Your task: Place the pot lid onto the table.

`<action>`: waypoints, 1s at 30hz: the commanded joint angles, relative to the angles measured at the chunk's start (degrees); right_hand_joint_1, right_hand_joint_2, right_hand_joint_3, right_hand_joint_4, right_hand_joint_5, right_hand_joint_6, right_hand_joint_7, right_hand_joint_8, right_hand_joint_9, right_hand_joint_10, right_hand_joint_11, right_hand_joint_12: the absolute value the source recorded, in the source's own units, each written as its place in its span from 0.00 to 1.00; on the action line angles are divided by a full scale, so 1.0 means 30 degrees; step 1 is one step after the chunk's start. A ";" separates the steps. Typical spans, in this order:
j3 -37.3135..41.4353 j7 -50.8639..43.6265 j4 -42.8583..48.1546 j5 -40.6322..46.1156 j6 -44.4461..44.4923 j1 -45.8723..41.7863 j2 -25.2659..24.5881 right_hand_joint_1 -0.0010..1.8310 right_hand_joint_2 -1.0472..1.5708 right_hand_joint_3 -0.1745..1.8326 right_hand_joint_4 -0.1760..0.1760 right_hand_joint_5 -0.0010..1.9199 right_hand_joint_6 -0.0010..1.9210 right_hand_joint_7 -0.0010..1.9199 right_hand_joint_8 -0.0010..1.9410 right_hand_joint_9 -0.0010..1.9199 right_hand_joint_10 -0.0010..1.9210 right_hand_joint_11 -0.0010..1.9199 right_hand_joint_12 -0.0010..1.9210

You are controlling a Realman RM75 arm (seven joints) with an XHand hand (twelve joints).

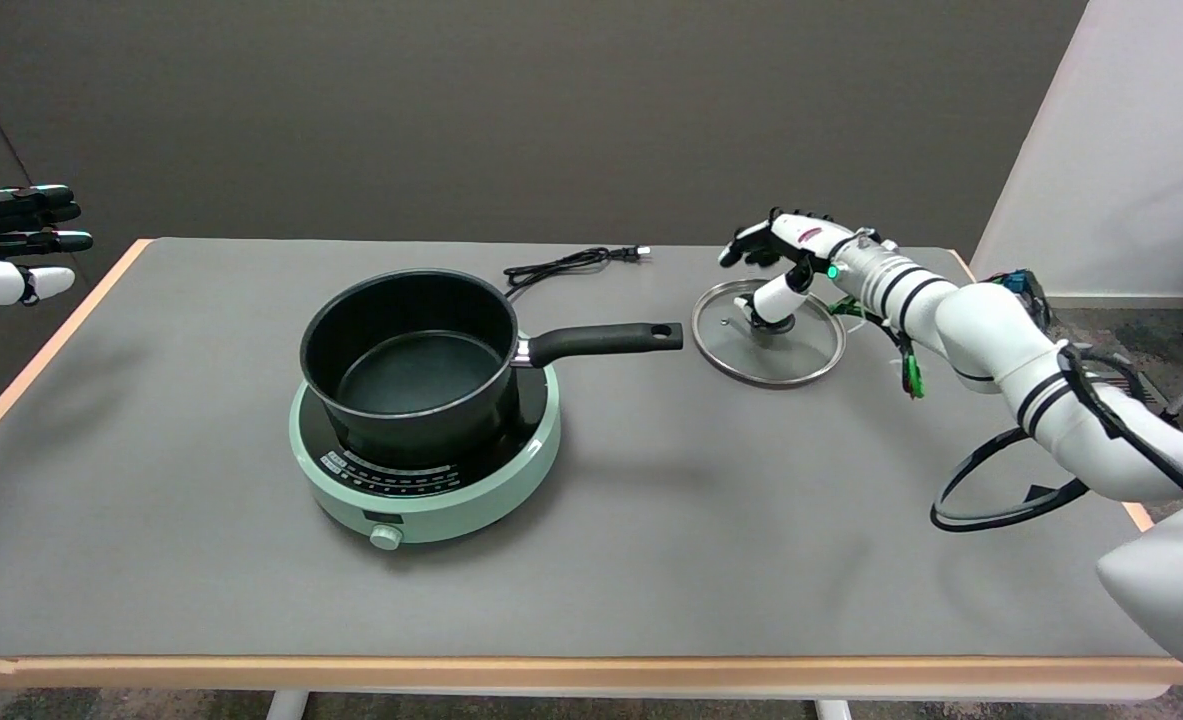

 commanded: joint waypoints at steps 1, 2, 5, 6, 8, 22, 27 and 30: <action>0.1639 0.0051 0.2217 -0.0744 -0.0078 -0.0517 0.0582 0.48 0.55 0.59 0.93 0.23 0.10 0.14 0.08 0.10 0.10 0.05 0.24; 0.1961 -0.0036 0.3243 -0.0610 -0.0100 -0.0713 0.0724 0.48 0.54 0.58 0.91 0.22 0.10 0.13 0.08 0.08 0.10 0.04 0.24; 0.3516 -0.0028 0.5196 -0.0621 -0.0098 -0.1623 0.1090 0.47 0.53 0.57 0.86 0.19 0.09 0.09 0.07 0.04 0.09 0.03 0.24; 0.4197 -0.0028 0.6061 -0.0438 -0.0098 -0.2199 0.1247 0.46 0.53 0.56 0.85 0.18 0.09 0.09 0.07 0.04 0.09 0.03 0.24; 0.5431 0.0132 0.7484 -0.0408 -0.0098 -0.3298 0.1516 0.42 0.54 0.55 0.84 0.16 0.11 0.08 0.08 0.04 0.07 0.02 0.25; 1.3636 0.0531 1.2545 0.8486 -0.4703 -0.8760 0.0904 0.28 0.60 0.51 0.71 0.17 0.09 0.14 0.08 0.14 0.11 0.08 0.26; 1.3530 0.0399 1.4354 0.8328 -0.4866 -0.8760 0.0266 0.27 0.61 0.51 0.72 0.19 0.09 0.17 0.09 0.15 0.11 0.08 0.26; 1.3368 -0.0083 1.5457 0.8059 -0.4865 -0.8600 -0.0137 0.27 0.61 0.51 0.73 0.20 0.09 0.18 0.09 0.16 0.11 0.08 0.26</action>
